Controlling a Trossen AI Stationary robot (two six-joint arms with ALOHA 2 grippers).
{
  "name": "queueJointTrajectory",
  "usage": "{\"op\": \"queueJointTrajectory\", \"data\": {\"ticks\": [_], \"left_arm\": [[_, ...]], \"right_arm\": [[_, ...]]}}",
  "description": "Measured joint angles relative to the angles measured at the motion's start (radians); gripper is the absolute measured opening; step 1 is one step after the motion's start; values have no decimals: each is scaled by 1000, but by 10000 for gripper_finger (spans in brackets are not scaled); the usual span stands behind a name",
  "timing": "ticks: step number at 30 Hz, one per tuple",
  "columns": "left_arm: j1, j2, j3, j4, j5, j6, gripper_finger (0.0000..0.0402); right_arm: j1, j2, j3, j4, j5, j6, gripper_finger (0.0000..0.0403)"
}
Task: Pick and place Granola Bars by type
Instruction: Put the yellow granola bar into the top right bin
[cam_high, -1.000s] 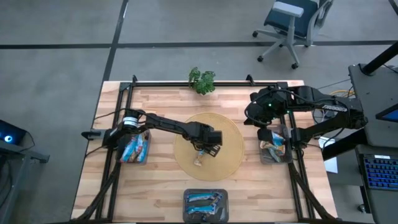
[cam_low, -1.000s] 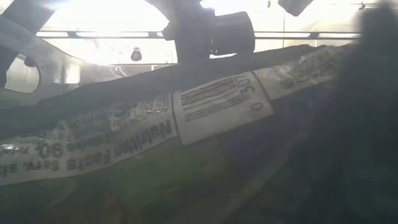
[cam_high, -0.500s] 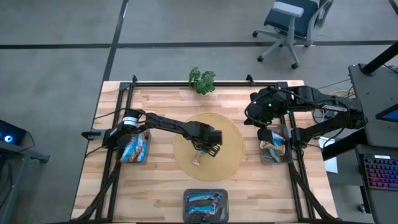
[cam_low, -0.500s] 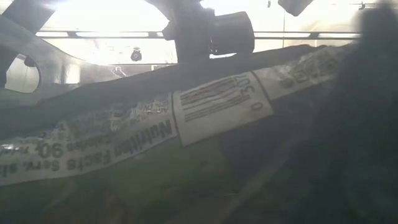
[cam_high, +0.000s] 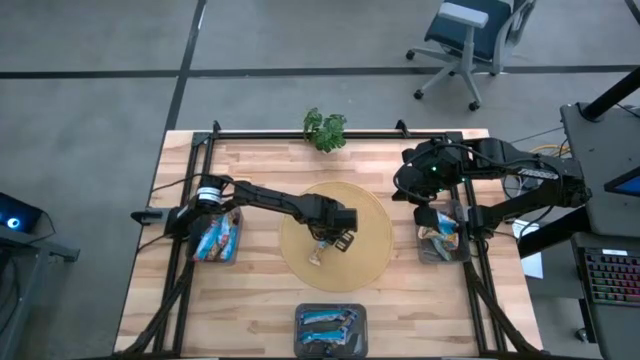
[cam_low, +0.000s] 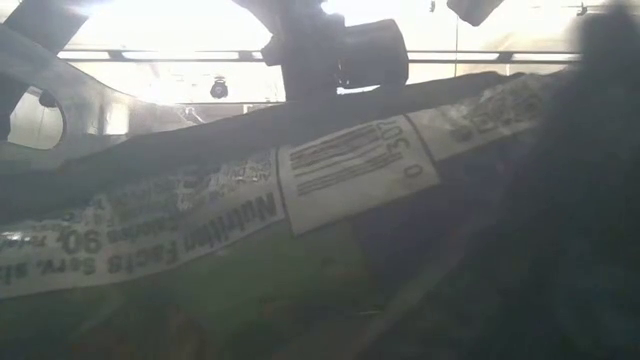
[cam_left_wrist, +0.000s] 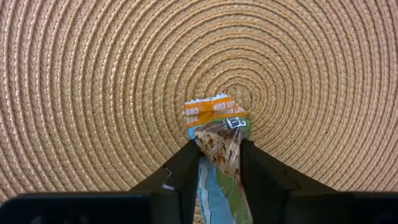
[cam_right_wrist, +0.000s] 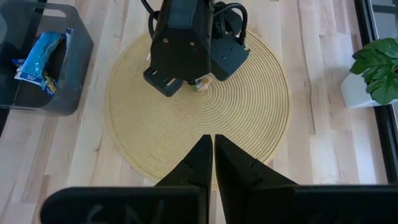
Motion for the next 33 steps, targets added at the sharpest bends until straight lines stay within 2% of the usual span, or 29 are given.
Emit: {"op": "queueJointTrajectory", "data": {"ticks": [19, 33], "left_arm": [[1, -1, 23, -1, 9, 15, 87], [2, -1, 35, -4, 10, 56, 37]], "right_arm": [[0, 0, 0, 1, 0, -3, 9], [0, 0, 0, 1, 0, -3, 9]]}}
